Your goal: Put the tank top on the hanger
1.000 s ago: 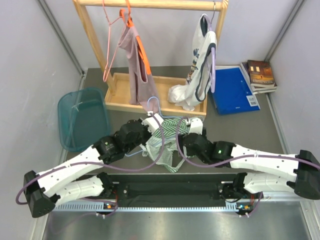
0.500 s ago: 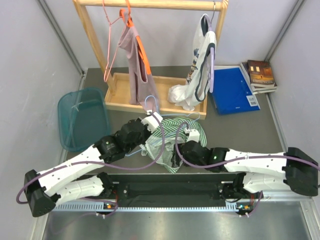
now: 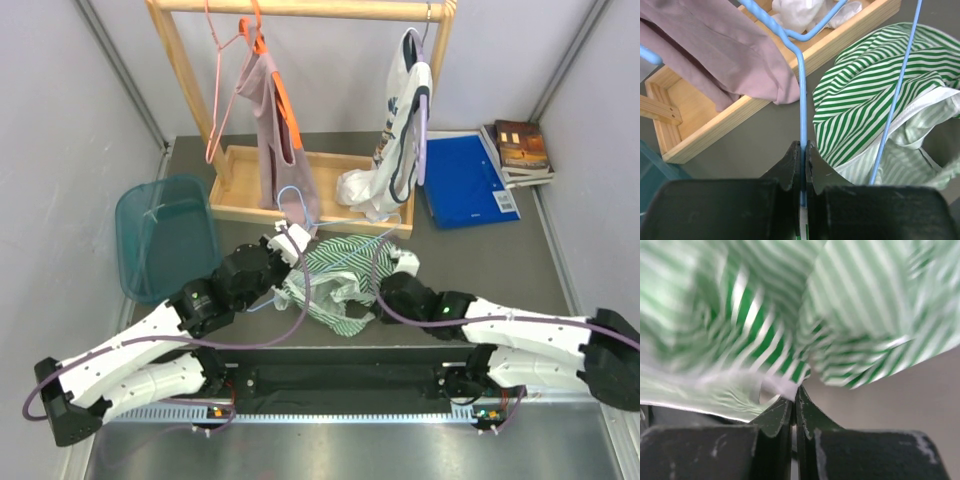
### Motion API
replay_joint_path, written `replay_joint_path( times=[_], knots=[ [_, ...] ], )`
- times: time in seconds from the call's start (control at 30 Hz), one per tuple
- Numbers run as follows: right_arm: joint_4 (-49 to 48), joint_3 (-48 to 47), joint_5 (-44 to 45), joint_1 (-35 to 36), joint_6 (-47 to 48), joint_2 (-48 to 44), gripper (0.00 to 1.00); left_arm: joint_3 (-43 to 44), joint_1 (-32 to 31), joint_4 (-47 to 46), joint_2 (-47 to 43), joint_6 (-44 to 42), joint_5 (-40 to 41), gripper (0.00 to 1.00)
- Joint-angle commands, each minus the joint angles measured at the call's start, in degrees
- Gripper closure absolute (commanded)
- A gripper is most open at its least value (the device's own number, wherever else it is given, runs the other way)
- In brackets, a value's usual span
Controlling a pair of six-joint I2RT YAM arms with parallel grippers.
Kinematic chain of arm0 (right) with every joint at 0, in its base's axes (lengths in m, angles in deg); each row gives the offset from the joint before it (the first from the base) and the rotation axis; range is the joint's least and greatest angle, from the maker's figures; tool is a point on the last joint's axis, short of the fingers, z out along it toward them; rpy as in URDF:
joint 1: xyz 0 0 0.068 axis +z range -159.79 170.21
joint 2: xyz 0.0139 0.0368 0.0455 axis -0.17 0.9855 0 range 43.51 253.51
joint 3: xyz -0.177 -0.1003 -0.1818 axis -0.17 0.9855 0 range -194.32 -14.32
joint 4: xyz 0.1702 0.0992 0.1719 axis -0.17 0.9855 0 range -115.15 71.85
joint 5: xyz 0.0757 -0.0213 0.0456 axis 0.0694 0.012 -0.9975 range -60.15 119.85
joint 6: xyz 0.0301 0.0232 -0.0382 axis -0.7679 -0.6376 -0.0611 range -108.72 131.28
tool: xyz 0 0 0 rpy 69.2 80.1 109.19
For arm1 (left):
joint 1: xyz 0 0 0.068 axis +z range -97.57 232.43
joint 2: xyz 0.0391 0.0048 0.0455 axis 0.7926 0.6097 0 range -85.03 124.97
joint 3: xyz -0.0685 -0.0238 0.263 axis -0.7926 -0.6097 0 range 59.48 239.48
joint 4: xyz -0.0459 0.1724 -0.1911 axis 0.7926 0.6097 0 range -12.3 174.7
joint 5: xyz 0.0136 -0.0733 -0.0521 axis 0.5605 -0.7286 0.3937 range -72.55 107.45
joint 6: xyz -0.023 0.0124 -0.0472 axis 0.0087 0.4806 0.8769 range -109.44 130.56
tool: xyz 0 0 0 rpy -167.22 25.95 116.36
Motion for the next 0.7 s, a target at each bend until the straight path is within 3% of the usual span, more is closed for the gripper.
replay_joint_path(
  times=[0.0,0.17,0.27,0.47,0.67],
  knots=[
    [3.36,-1.24,0.65,-9.71,8.49,-7.27,1.00,-1.42,-0.36,-4.72,-5.62,-0.54,-3.89,1.00],
    [3.54,-3.70,-6.63,-23.66,17.71,-7.46,1.00,-2.91,-0.62,-5.68,-10.45,-0.98,-6.01,1.00],
    [4.15,-6.68,-8.76,-28.60,21.15,-7.02,1.00,-2.92,-0.62,-5.95,-10.98,-1.07,-6.45,1.00],
    [6.17,-12.22,-12.00,-36.78,25.73,-7.02,1.00,-2.74,-0.71,-5.77,-10.20,-0.81,-8.64,1.00],
    [9.07,-17.14,-13.76,-40.48,28.80,-6.85,1.00,-2.56,-1.15,-5.51,-8.96,-0.63,-9.61,1.00]
  ],
)
